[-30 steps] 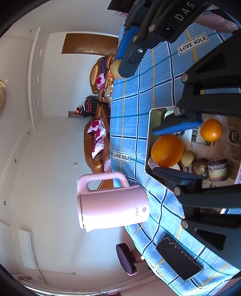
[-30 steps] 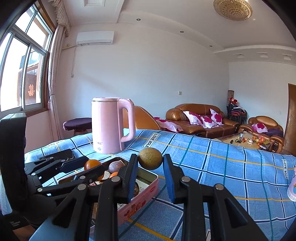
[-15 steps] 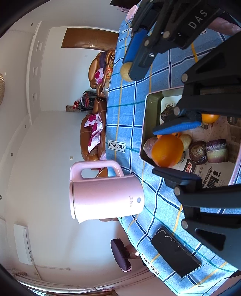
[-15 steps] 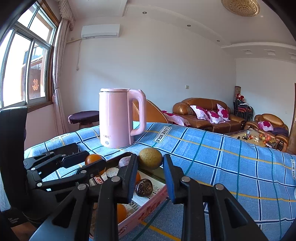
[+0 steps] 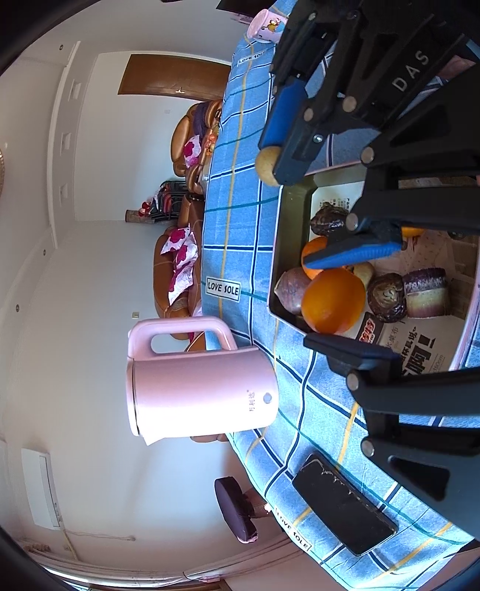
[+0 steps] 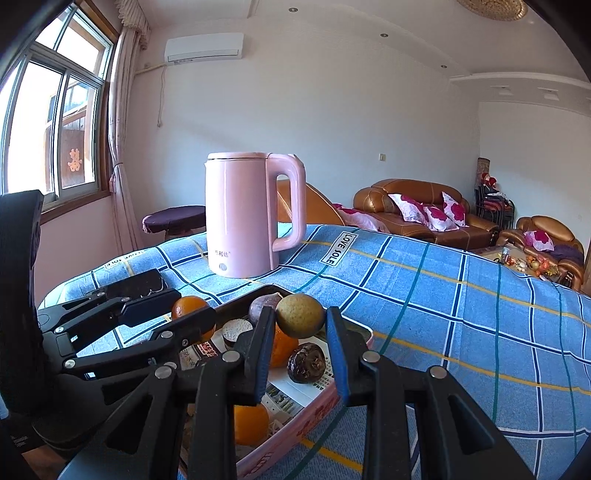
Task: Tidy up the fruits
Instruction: 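Lower the orange into the tin with the left tool while the right tool releases the tan fruit there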
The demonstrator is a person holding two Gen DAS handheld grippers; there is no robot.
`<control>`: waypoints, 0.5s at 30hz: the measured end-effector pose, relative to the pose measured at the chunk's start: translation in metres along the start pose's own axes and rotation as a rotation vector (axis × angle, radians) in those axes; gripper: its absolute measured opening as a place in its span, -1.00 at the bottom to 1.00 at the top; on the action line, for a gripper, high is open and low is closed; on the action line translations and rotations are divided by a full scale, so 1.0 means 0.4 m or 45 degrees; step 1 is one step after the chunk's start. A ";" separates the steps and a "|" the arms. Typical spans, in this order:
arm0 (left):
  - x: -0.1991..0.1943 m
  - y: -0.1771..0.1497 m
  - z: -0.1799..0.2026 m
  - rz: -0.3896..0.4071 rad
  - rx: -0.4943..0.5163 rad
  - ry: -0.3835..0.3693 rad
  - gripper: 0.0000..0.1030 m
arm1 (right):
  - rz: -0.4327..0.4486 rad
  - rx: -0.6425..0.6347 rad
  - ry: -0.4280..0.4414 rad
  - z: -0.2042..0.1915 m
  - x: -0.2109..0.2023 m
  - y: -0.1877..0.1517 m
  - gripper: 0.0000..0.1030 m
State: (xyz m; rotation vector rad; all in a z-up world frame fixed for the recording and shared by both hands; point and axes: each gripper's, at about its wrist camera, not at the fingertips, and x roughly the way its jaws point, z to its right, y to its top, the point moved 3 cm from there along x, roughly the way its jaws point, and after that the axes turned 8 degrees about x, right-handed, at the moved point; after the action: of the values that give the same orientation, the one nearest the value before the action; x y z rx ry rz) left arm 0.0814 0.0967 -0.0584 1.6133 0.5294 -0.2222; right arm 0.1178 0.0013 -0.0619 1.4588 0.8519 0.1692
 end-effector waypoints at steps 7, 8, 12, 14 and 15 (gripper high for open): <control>0.008 -0.006 -0.001 -0.021 0.002 -0.001 -0.26 | -0.029 0.006 -0.004 0.000 0.019 -0.011 -0.42; 0.009 -0.007 -0.002 -0.024 0.002 -0.002 -0.26 | -0.032 0.004 -0.004 0.000 0.021 -0.013 -0.42; 0.013 -0.008 -0.001 -0.038 0.003 -0.008 -0.26 | -0.052 -0.004 -0.006 -0.005 0.032 -0.020 -0.42; 0.017 -0.009 -0.001 -0.047 0.006 -0.011 -0.26 | -0.067 -0.006 -0.010 -0.004 0.041 -0.023 -0.42; 0.019 -0.009 0.000 -0.052 0.006 -0.015 -0.26 | -0.074 -0.006 -0.013 -0.004 0.045 -0.026 -0.42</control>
State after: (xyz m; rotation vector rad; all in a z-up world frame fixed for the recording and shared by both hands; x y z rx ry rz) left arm 0.0862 0.0985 -0.0648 1.6061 0.5534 -0.2641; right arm 0.1257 0.0113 -0.0783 1.4275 0.8842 0.1203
